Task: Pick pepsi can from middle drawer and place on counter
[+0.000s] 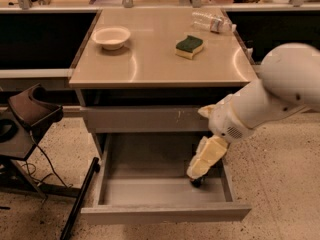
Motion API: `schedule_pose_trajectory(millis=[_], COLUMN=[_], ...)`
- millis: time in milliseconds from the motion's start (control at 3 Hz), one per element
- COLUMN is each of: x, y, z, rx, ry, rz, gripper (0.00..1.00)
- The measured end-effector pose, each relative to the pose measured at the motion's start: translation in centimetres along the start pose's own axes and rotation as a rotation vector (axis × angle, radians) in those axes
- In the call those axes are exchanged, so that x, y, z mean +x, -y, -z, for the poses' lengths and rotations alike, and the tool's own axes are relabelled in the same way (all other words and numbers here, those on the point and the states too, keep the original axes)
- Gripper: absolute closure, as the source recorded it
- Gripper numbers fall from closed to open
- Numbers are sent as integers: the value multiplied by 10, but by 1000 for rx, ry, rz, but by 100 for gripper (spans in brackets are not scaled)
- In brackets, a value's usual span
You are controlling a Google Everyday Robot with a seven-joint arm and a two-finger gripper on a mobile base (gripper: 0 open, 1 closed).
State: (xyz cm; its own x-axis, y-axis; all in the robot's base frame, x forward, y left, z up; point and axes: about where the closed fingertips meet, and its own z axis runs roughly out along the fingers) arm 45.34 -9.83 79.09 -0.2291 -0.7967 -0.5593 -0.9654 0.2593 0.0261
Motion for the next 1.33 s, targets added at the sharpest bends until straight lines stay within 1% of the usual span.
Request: schedule_pose_trajectory(millis=[333, 667, 1000, 1333], x=[-7, -6, 17, 48], y=[18, 22, 44, 66], z=[-11, -19, -40, -47], rx=[57, 68, 129, 276], ry=[42, 37, 22, -3], rz=[-10, -24, -130, -235], gripper=[0, 0, 0, 0])
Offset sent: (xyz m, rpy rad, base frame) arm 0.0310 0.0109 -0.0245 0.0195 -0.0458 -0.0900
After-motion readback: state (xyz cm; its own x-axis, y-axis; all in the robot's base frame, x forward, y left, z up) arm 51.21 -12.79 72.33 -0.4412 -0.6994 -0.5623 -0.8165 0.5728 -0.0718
